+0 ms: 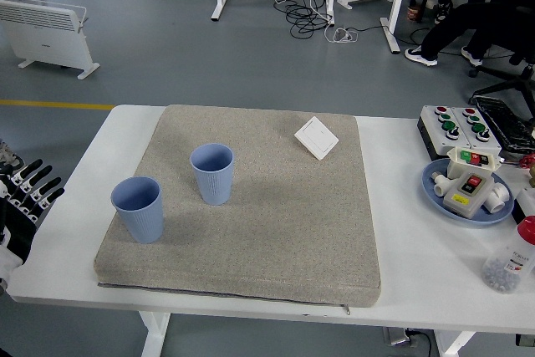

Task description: Push cup pick cup insert cup

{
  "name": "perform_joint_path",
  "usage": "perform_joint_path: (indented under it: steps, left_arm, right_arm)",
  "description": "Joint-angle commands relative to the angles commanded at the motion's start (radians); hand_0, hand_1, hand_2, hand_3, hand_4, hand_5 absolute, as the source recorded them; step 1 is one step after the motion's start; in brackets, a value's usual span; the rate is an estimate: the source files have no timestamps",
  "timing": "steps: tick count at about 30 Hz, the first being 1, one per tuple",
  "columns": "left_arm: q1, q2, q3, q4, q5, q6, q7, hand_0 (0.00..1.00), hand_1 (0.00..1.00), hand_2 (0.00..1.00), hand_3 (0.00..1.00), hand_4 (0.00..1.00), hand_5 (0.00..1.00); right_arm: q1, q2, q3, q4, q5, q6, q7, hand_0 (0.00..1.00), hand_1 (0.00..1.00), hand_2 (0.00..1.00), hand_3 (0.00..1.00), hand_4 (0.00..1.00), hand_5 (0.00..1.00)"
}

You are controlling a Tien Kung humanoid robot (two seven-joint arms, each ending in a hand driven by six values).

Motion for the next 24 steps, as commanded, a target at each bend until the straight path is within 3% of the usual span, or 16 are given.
perform_joint_path:
  steps: [6,7,11,24]
  left_arm:
    - [0.042,0.002,0.039,-0.001,0.035,0.003,-0.088,0.441,0.526,0.505,0.486,0.584,0.998]
    - [0.050,0.004,0.053,-0.005,0.057,0.004,-0.108,0.429,0.487,0.469,0.443,0.585,0.998]
    - [0.068,0.012,0.106,-0.020,0.126,0.017,-0.146,0.429,0.487,0.469,0.443,0.585,0.998]
    - [0.069,0.016,0.214,-0.025,0.346,0.018,-0.158,0.475,0.489,0.464,0.439,0.588,0.998]
  right_arm:
    - [0.003,0.000,0.001,0.000,-0.002,0.000,-0.001,0.775,0.687,0.683,0.568,0.134,0.470]
    - [0.004,0.001,0.002,0.000,-0.002,-0.001,-0.001,0.775,0.686,0.683,0.568,0.134,0.472]
    - [0.007,0.000,0.004,0.000,-0.004,-0.001,-0.001,0.775,0.686,0.683,0.568,0.134,0.472]
    - [0.011,-0.004,-0.002,0.000,0.005,0.002,-0.001,0.775,0.687,0.683,0.568,0.133,0.474]
